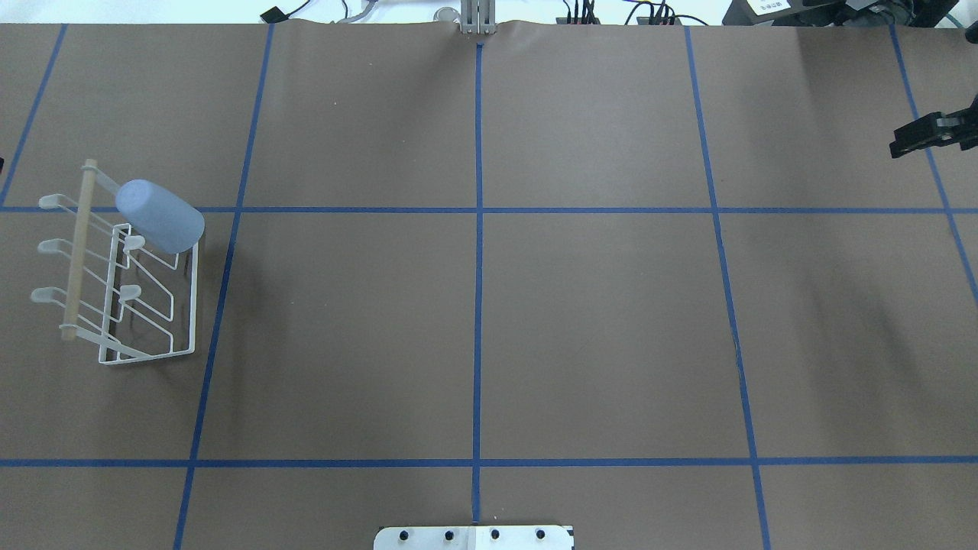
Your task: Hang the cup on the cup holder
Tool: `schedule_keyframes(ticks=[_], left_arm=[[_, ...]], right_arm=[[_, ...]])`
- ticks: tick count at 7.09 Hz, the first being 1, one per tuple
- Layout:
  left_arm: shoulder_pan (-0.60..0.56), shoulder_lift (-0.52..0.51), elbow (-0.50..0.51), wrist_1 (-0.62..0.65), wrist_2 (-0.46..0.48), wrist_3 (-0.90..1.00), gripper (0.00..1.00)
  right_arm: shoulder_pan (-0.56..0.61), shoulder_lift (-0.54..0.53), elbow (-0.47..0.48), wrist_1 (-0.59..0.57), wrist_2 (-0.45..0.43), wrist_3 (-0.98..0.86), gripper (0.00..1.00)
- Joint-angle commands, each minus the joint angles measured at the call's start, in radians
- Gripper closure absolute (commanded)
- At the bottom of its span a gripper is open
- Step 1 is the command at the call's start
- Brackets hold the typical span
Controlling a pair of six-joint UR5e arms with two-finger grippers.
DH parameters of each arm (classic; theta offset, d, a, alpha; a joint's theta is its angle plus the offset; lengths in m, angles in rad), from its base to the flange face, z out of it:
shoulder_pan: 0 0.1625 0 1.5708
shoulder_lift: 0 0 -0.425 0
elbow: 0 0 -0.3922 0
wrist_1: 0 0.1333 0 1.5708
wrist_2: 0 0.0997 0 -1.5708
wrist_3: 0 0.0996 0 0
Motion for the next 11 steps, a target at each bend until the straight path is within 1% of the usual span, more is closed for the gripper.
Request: schedule_keyframes(ticks=[1,2,3,4,5,6,7,8,11], left_arm=[[-0.036,0.025,0.009,0.012,-0.017,0.081,0.01],[-0.059,0.030,0.010,0.006,-0.020,0.109,0.02],[-0.065,0.030,0.064,0.003,-0.026,0.171,0.02],[-0.078,0.032,0.088,0.003,-0.034,0.233,0.02],[-0.099,0.033,0.108,-0.002,-0.048,0.241,0.02],[-0.110,0.042,0.106,-0.002,-0.051,0.241,0.02],[-0.107,0.053,0.118,0.000,-0.060,0.288,0.02],[-0.107,0.050,0.103,0.007,-0.060,0.316,0.02],[-0.107,0.047,0.101,0.000,-0.063,0.293,0.02]], right_arm=[[0.117,0.012,0.009,-0.151,0.095,-0.076,0.00],[0.177,0.008,0.020,-0.182,0.165,-0.122,0.00],[0.188,-0.009,0.022,-0.198,0.173,-0.211,0.00],[0.205,-0.009,0.023,-0.252,0.168,-0.300,0.00],[0.212,-0.014,0.030,-0.283,0.156,-0.346,0.00],[0.210,-0.038,0.033,-0.284,0.148,-0.351,0.00],[0.210,-0.057,0.031,-0.282,0.147,-0.368,0.00],[0.210,-0.073,0.031,-0.279,0.148,-0.418,0.00],[0.202,-0.074,0.031,-0.277,0.161,-0.422,0.00]])
